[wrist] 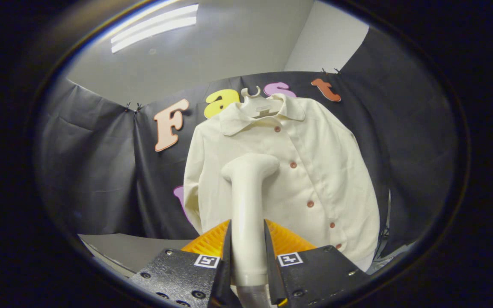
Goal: Iron the clothes twice with a garment steamer, once on the left side and once on the right side.
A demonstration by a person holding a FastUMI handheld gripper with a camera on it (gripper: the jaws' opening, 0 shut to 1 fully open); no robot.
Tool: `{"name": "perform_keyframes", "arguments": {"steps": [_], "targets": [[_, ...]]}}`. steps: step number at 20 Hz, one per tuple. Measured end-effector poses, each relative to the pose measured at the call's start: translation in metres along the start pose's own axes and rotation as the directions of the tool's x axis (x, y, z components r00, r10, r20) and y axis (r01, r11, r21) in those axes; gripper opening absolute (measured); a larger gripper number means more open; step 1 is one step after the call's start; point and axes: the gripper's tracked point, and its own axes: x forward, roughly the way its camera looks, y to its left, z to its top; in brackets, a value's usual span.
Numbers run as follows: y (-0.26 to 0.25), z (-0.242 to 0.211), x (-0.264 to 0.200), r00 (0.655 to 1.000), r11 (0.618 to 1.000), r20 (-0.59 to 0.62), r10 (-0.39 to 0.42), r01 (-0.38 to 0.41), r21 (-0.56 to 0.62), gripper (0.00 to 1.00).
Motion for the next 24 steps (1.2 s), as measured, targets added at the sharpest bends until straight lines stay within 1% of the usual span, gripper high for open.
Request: {"name": "perform_keyframes", "arguments": {"steps": [4, 14, 19, 24], "targets": [[-0.009, -0.023, -0.014, 1.000, 1.000, -0.028, 0.002, -0.001, 0.022, 0.35], [-0.026, -0.104, -0.051, 0.991, 0.994, -0.130, 0.014, 0.000, 0.107, 0.35], [-0.034, -0.133, -0.067, 0.987, 0.993, -0.160, 0.013, 0.006, 0.122, 0.35], [-0.044, -0.168, -0.086, 0.980, 0.986, -0.198, 0.022, 0.012, 0.169, 0.35]]}}
